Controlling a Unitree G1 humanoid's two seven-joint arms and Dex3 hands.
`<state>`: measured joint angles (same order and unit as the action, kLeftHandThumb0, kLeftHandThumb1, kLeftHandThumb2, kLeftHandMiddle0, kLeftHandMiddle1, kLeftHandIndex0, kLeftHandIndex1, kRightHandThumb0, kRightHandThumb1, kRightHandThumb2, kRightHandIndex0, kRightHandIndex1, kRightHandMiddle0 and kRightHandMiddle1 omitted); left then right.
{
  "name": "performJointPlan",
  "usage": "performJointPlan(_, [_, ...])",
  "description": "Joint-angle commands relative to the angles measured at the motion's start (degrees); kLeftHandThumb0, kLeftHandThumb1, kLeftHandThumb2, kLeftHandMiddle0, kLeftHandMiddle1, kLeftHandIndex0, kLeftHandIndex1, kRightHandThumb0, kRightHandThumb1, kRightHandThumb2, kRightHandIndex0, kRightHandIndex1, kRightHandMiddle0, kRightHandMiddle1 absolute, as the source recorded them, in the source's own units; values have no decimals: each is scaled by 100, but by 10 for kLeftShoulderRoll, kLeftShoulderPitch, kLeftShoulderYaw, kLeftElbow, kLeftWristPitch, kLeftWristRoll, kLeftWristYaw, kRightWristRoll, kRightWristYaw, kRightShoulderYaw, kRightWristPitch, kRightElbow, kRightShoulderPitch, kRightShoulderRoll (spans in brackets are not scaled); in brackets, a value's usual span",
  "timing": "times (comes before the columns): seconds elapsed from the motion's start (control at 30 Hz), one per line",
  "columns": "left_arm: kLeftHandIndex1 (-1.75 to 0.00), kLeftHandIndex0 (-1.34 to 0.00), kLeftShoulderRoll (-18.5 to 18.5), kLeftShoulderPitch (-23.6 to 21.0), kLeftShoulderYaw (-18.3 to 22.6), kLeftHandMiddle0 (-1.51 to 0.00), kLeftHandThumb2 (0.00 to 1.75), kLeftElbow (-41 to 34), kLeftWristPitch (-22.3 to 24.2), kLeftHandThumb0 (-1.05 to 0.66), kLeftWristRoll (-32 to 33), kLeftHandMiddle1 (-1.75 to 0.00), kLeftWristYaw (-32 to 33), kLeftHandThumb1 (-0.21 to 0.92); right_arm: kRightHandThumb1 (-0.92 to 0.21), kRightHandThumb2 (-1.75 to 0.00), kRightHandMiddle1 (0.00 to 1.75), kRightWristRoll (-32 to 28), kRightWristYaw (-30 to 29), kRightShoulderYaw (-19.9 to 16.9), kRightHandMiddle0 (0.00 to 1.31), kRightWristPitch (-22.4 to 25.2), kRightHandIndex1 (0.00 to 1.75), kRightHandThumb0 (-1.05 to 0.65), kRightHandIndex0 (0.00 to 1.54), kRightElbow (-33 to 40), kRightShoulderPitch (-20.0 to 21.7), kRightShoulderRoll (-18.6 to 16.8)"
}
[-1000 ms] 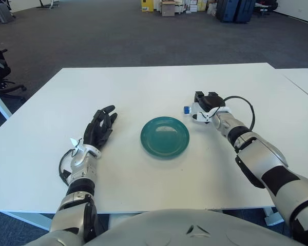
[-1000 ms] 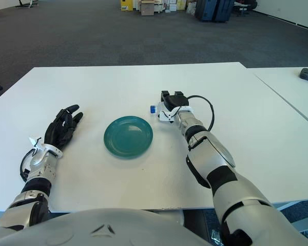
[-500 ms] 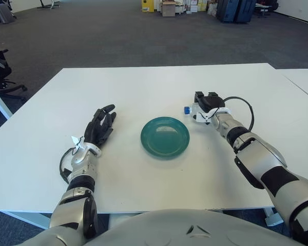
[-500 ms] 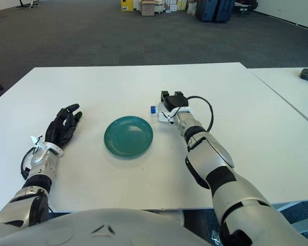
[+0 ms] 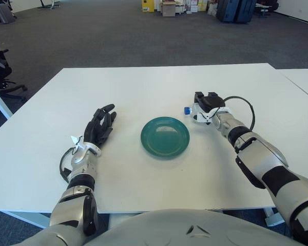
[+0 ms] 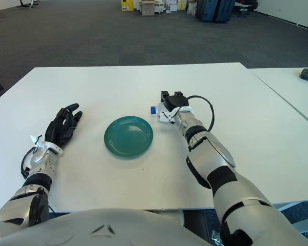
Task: Put the bottle into the plate.
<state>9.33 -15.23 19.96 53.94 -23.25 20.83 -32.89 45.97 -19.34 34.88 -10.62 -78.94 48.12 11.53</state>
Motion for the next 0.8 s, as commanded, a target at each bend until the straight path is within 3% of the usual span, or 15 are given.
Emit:
performJointPlan(0.0, [-100, -9, -3, 11, -2, -48, 65, 21, 20, -69, -3, -53, 0, 92, -29, -134, 175, -4, 12, -3, 40, -3, 169, 0, 66, -6, -5, 3])
performJointPlan(0.4, [-100, -10, -1, 2, -5, -48, 64, 38, 20, -67, -7, -57, -2, 92, -28, -136, 175, -21, -25, -31, 41, -84, 168, 0, 67, 41, 81, 24])
performJointPlan(0.53, [-100, -11, 0, -2, -6, -48, 65, 46, 23, -67, -10, -58, 2, 92, -24, -141, 175, -8, -73, -26, 43, -129, 172, 0, 68, 89, 85, 42])
performJointPlan(0.77, [-100, -12, 2, -14, -7, -47, 65, 64, 20, -67, -14, -59, 3, 92, -9, -158, 175, 10, -126, -18, 55, -163, 174, 0, 78, 151, 73, 62])
